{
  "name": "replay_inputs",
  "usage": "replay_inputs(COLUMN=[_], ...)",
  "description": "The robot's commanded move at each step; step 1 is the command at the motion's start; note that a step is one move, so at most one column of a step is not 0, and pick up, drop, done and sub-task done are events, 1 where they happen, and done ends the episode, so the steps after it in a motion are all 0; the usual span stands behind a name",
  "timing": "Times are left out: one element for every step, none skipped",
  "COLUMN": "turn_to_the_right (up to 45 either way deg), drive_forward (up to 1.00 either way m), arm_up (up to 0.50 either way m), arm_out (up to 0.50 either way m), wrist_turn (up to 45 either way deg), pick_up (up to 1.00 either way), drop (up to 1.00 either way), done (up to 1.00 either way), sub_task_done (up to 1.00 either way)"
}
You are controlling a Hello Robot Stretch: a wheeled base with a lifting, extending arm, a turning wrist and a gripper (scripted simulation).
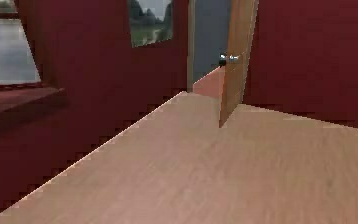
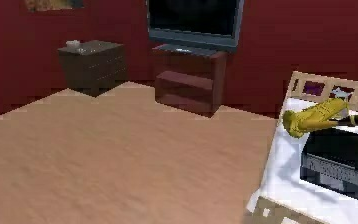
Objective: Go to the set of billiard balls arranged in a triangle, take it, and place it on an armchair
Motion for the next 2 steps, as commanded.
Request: replay_inputs(turn_to_the_right=[0.0,0.0], drive_forward=[1.0,1.0], arm_up=[0.0,0.0], arm_out=[0.0,0.0], wrist_turn=[0.0,0.0], pick_up=[0.0,0.0], drop=[0.0,0.0], done=[0.0,0.0], sub_task_done=[0.0,0.0])
